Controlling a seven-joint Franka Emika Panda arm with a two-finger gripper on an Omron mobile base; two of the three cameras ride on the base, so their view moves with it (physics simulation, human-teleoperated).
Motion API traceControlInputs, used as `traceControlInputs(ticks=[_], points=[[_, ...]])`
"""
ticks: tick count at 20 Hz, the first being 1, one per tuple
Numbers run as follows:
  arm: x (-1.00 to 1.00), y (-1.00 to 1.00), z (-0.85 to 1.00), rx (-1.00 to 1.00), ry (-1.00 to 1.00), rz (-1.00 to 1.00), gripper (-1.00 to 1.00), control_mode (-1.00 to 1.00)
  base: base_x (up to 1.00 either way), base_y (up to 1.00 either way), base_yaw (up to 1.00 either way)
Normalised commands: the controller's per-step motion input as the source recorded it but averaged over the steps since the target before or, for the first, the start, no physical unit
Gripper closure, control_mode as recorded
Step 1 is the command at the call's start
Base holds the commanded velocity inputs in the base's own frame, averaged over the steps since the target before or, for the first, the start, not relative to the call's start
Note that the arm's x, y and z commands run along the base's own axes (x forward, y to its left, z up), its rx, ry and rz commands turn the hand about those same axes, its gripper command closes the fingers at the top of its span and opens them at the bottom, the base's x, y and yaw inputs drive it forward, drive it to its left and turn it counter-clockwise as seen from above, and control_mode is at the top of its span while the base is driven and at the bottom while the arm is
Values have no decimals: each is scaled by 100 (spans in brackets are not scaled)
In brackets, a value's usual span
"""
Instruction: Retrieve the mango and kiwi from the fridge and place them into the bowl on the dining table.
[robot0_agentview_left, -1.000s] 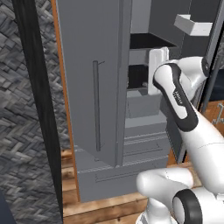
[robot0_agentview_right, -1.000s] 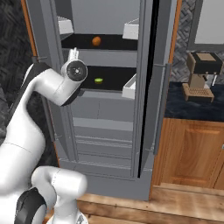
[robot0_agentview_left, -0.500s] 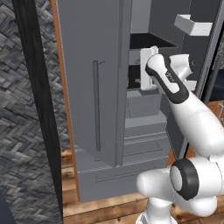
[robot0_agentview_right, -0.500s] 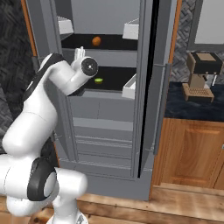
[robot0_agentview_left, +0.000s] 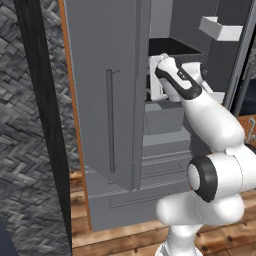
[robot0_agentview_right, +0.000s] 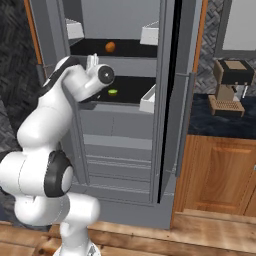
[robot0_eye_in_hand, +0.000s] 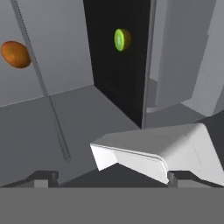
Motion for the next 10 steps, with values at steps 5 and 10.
traceControlInputs(ticks=[5,10], points=[[11,28,0,-2,-6,2,-100,-100,0,0,0],[-18,68,0,-7,-5,0,-100,-100,0,0,0]])
